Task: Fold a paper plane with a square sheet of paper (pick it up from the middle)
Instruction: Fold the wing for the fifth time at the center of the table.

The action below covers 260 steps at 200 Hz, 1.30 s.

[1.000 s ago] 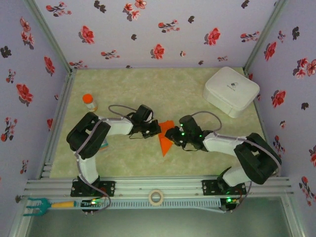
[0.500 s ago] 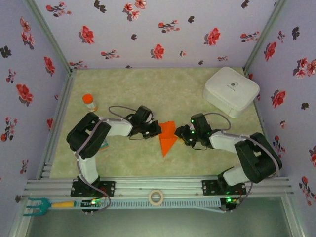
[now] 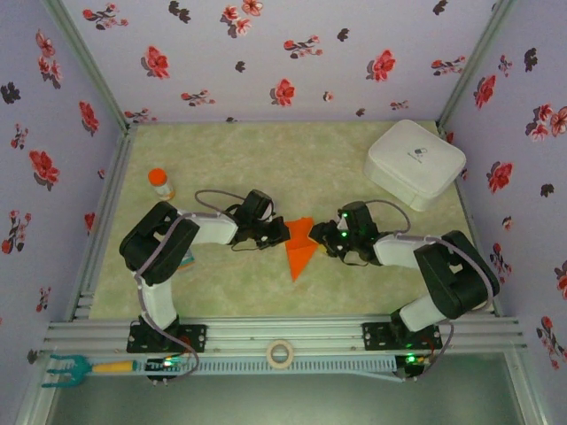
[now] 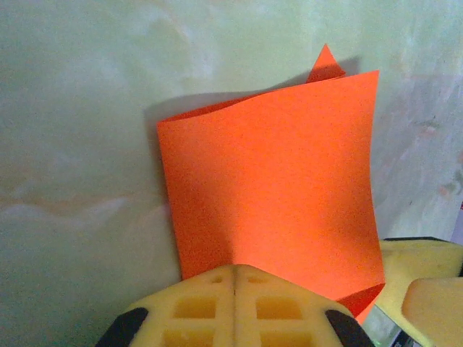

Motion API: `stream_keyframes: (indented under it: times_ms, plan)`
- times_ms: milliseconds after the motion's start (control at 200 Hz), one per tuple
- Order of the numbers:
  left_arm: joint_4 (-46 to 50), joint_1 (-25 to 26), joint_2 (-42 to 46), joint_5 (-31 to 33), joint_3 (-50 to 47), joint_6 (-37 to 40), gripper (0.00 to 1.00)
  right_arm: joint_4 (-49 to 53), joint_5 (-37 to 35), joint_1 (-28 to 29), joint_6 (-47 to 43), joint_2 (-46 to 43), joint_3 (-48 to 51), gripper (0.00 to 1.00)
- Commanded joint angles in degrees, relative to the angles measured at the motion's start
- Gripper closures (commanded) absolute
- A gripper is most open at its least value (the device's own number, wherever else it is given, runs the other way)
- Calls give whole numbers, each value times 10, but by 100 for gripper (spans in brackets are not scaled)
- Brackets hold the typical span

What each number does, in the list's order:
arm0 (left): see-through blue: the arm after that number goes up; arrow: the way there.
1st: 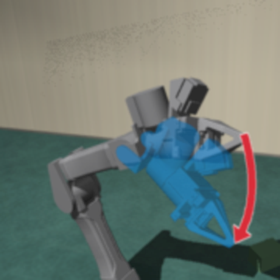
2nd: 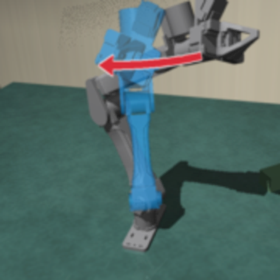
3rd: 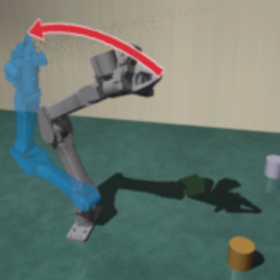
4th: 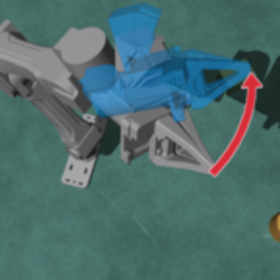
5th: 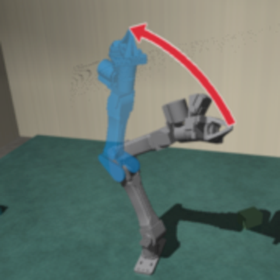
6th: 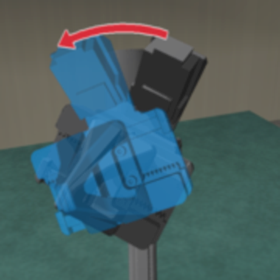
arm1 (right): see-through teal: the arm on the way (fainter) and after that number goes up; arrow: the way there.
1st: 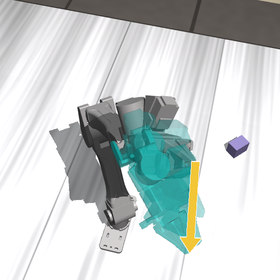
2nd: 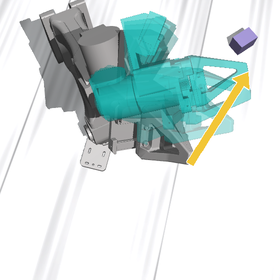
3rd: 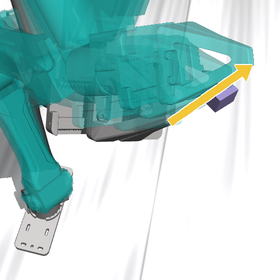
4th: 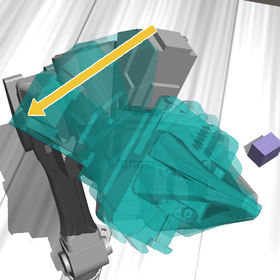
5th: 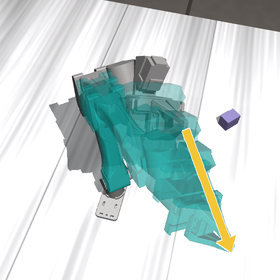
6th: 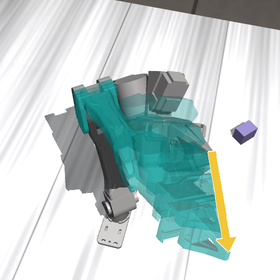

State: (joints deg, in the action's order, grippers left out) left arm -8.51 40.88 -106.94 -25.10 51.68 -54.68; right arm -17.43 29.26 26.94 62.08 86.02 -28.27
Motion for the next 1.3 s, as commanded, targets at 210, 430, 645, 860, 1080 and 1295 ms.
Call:
stream_keyframes:
  times_ms: [210,430,645,860,1080,1295]
  plan:
    - [24,4,-3,-2,-9,14,100,-37,96,-20,-74,38,-27,59]
    - [31,5,3,-4,-11,7,100,22,116,-29,-138,69,-71,60]
    - [18,7,4,-15,-19,-13,100,28,145,-29,-147,84,-86,63]
    - [3,8,5,-22,-23,-27,100,120,147,-31,-203,82,-127,63]
    - [-6,8,-5,-12,-26,-19,100,113,152,-33,-212,96,-138,62]
    - [-14,7,-18,-18,-24,-7,100,112,152,-34,-222,102,-139,62]
